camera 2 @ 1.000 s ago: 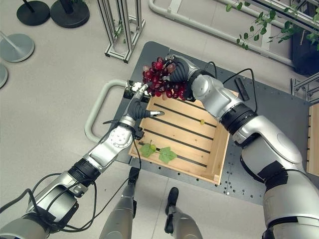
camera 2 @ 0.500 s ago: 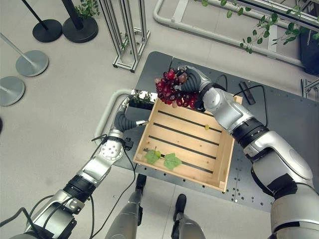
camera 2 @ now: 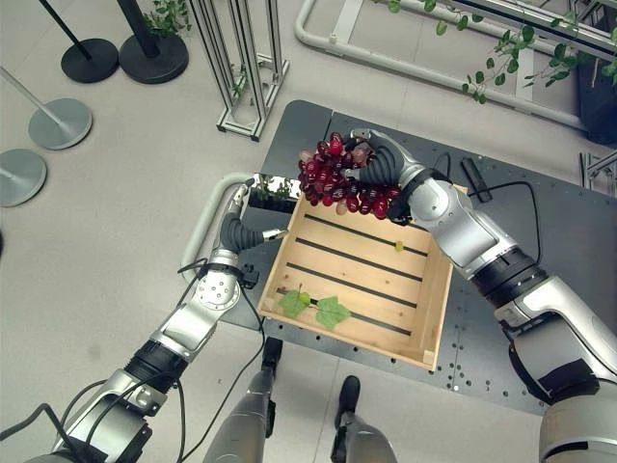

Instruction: Pick up the fruits from the basket on one side to the basket on the other side

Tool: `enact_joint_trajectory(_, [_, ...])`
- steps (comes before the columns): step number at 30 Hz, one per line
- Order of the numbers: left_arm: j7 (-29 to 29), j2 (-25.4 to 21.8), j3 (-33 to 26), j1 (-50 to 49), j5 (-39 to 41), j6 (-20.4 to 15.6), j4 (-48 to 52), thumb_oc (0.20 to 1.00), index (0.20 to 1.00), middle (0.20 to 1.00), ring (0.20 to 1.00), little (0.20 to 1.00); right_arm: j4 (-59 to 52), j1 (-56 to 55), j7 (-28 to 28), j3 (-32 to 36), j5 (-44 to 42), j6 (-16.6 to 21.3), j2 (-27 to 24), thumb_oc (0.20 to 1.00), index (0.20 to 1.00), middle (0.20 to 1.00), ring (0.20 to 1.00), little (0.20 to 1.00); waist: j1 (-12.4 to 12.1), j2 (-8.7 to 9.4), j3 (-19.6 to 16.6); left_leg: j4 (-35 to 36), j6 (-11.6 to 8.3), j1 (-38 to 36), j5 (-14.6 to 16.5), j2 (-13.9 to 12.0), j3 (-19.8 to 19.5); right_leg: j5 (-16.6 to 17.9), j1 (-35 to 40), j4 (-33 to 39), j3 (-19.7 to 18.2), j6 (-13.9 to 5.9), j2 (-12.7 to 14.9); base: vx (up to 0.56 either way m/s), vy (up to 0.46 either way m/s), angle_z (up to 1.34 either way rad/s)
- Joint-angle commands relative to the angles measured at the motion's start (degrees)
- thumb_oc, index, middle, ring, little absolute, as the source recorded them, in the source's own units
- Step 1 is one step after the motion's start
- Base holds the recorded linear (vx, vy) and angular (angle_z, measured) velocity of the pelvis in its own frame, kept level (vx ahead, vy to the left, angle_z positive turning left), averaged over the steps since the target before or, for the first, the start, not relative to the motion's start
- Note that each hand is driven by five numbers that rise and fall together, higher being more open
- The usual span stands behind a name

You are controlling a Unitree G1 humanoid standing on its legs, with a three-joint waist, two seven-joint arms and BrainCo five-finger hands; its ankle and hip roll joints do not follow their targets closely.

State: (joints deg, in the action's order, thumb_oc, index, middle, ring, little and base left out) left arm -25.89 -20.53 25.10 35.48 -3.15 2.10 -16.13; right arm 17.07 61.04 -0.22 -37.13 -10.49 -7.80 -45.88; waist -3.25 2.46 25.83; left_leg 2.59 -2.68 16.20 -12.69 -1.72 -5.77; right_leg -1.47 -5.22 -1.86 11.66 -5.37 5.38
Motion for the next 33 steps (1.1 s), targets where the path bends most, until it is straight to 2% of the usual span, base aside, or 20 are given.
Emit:
enact_joint_trajectory(1, [-0.64, 2.40, 2.13, 2.01, -0.43, -1.93, -1.78, 1.000, 1.000, 1.000, 1.000, 1.000, 0.38, 3.90, -2.56, -1.06, -1.82, 3.73, 3.06, 0.200, 0.200, 0.200, 0.200, 0.200, 0.53, 4.08, -7.32, -2.48, -3.11, -3.08, 8.66, -1.66, 2.55, -0.39, -2.96, -3.42, -1.38, -4.89, 6.91, 0.00, 0.000, 0.00])
enact_joint_trajectory(6, [-2.15, 4.92, 5.25, 5.35, 0.68, -1.75, -5.88, 1.000, 1.000, 1.000, 1.000, 1.000, 5.80, 6.18, -5.41, -2.45, -1.35, 3.30, 10.12, 0.200, 0.200, 0.200, 0.200, 0.200, 0.76, 3.86, -7.41, -2.73, -3.10, -3.17, 8.72, -1.75, 2.66, -0.52, -3.01, -3.55, -1.64, -4.73, 6.75, 0.00, 0.000, 0.00])
enact_joint_trajectory(18, [-5.95, 7.62, 7.64, 6.54, -0.41, -0.78, -8.48, 1.000, 1.000, 1.000, 1.000, 1.000, 9.69, 3.91, -9.34, -2.30, 0.67, 3.24, 21.80, 0.200, 0.200, 0.200, 0.200, 0.200, 0.78, 3.20, -7.50, -2.73, -2.86, -3.36, 8.85, -1.81, 2.69, -0.76, -2.86, -3.66, -1.78, -4.51, 6.72, 0.00, 0.000, 0.00])
enact_joint_trajectory(27, [-10.76, 9.10, 7.47, 6.96, -3.40, -0.40, -9.48, 1.000, 1.000, 1.000, 1.000, 1.000, 6.04, 0.64, -11.87, -1.39, -0.32, 3.96, 24.17, 0.200, 0.200, 0.200, 0.200, 0.200, 0.96, 3.11, -7.26, -2.68, -2.64, -3.26, 8.85, -1.71, 2.54, -1.29, -3.17, -4.58, -1.61, -4.52, 6.96, 0.00, 0.000, 0.00])
enact_joint_trajectory(33, [-10.91, 9.97, 7.00, 7.71, 0.29, -2.41, -8.69, 1.000, 1.000, 1.000, 1.000, 1.000, 6.89, 0.41, -12.12, -2.15, -2.64, 4.63, 26.01, 0.200, 0.200, 0.200, 0.200, 0.200, 1.07, 3.05, -7.36, -2.60, -2.69, -3.40, 8.84, -1.71, 2.70, -1.29, -3.36, -4.76, -1.66, -4.50, 7.04, 0.00, 0.000, 0.00])
